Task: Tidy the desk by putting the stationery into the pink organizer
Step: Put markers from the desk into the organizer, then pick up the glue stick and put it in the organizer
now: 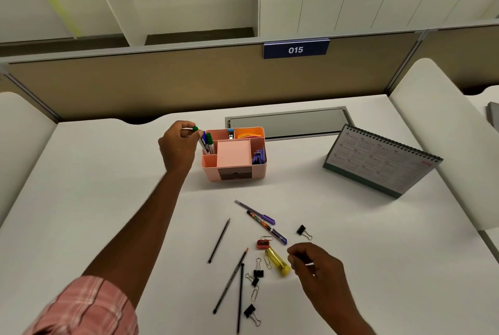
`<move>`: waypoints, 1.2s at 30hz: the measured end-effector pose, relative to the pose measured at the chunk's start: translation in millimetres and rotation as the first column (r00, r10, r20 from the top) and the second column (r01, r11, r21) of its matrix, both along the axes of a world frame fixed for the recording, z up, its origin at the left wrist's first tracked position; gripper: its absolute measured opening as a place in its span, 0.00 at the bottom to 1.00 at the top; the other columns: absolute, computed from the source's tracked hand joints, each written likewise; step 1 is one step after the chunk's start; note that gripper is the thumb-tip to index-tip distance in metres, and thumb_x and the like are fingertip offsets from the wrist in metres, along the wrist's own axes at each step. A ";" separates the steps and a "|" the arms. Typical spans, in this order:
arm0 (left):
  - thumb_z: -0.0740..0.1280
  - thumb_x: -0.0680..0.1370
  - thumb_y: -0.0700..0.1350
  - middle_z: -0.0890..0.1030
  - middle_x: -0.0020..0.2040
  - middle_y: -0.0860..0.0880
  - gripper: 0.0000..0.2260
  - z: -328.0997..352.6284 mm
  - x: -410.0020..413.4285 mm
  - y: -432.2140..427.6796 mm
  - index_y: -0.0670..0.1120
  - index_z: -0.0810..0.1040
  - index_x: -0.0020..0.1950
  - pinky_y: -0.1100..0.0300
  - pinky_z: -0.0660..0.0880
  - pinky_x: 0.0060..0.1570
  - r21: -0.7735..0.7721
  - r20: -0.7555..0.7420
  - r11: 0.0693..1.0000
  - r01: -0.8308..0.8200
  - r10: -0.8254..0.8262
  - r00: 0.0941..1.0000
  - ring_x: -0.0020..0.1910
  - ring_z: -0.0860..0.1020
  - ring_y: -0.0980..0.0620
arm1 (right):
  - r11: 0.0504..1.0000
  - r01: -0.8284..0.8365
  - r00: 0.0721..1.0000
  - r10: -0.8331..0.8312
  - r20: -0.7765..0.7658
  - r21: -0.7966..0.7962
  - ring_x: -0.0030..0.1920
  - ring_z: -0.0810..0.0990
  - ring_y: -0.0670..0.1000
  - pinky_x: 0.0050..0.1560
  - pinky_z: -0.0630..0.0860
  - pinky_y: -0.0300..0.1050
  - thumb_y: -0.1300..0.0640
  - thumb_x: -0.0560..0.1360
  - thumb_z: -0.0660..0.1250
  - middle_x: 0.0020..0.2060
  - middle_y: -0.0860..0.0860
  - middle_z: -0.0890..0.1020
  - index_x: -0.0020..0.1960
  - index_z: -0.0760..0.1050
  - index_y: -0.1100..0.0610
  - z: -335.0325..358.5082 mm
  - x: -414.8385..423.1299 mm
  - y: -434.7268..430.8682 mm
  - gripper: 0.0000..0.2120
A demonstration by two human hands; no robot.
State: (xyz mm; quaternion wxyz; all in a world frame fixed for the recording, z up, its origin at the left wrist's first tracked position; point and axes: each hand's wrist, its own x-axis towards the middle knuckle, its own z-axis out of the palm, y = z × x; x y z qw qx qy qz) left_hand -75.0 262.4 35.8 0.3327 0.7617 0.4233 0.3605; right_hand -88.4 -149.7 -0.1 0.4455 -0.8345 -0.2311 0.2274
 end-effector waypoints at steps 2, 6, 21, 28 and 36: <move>0.77 0.76 0.44 0.87 0.50 0.46 0.09 -7.9 1.6 0.6 0.43 0.84 0.54 0.70 0.76 0.42 0.001 -0.024 1.000 -0.006 0.006 1.000 0.48 0.86 0.51 | 1.000 0.004 1.000 -0.004 -0.014 0.001 0.47 0.84 0.44 0.46 0.81 0.37 0.57 0.78 0.73 0.46 0.36 0.84 0.52 0.81 0.42 -1.8 1.0 -1.2 0.10; 0.77 0.76 0.45 0.87 0.51 0.45 0.11 -22.0 3.9 1.6 0.43 0.84 0.55 0.58 0.83 0.46 -0.051 -0.062 0.998 -0.041 0.037 0.997 0.48 0.86 0.49 | 1.000 -0.004 1.000 0.004 -0.012 -0.010 0.47 0.84 0.44 0.45 0.81 0.37 0.57 0.78 0.73 0.46 0.36 0.84 0.51 0.81 0.42 -4.2 2.6 -2.3 0.10; 0.76 0.78 0.47 0.87 0.56 0.44 0.13 -43.6 9.1 -7.7 0.43 0.83 0.60 0.59 0.79 0.46 -0.062 -0.186 0.995 -0.074 0.062 0.981 0.51 0.86 0.45 | 0.994 -0.065 0.996 0.070 0.056 -0.083 0.49 0.83 0.42 0.47 0.81 0.36 0.56 0.78 0.72 0.46 0.36 0.83 0.53 0.81 0.42 -21.8 8.7 -6.6 0.09; 0.76 0.77 0.46 0.86 0.57 0.43 0.18 -45.4 4.5 -7.4 0.45 0.80 0.66 0.58 0.78 0.47 -0.127 -0.182 0.988 -0.090 0.066 0.981 0.53 0.85 0.45 | 0.974 -0.073 0.996 0.083 0.039 -0.215 0.47 0.81 0.41 0.48 0.79 0.35 0.53 0.79 0.71 0.46 0.36 0.81 0.53 0.77 0.39 -38.8 4.7 -7.0 0.08; 0.75 0.78 0.47 0.81 0.64 0.46 0.20 -47.7 -29.0 -63.8 0.46 0.78 0.68 0.52 0.80 0.58 -0.062 -0.081 0.992 -0.108 0.103 0.991 0.62 0.80 0.48 | 0.911 -0.124 0.988 0.150 0.037 -0.394 0.48 0.77 0.39 0.49 0.78 0.36 0.44 0.79 0.69 0.54 0.36 0.74 0.63 0.71 0.38 -60.6 -5.2 1.1 0.14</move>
